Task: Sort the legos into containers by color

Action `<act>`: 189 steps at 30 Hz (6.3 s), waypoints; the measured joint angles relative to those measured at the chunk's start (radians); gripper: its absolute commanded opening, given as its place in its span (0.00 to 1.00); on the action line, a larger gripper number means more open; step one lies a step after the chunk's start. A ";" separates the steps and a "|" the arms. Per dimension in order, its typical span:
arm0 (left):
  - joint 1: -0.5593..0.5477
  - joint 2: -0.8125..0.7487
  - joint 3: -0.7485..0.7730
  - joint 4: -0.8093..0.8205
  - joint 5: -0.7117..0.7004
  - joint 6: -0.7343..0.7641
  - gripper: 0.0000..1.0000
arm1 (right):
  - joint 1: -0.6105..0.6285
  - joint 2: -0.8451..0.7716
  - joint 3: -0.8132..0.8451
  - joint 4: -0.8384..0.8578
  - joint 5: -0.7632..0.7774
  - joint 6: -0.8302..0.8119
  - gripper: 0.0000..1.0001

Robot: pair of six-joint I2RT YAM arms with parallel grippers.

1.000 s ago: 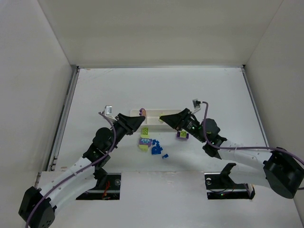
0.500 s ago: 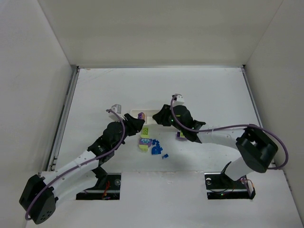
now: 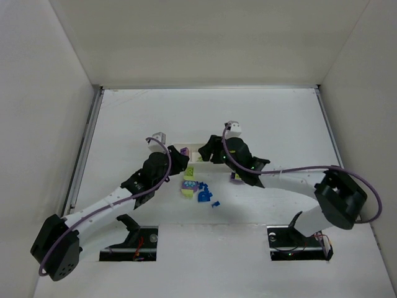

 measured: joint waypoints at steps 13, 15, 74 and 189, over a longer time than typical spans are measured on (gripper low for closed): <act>0.020 0.318 0.222 -0.121 -0.075 0.121 0.22 | 0.114 -0.456 -0.264 -0.049 0.145 0.000 0.53; 0.021 0.346 0.227 -0.137 -0.096 0.137 0.23 | 0.129 -0.513 -0.296 -0.091 0.182 0.008 0.53; -0.172 -0.077 0.130 -0.208 -0.092 0.053 0.61 | 0.129 -0.380 -0.229 -0.477 0.425 0.097 0.25; 0.085 -0.282 -0.204 0.464 0.191 -0.481 0.42 | -0.050 -0.100 -0.464 0.939 -0.294 0.837 0.27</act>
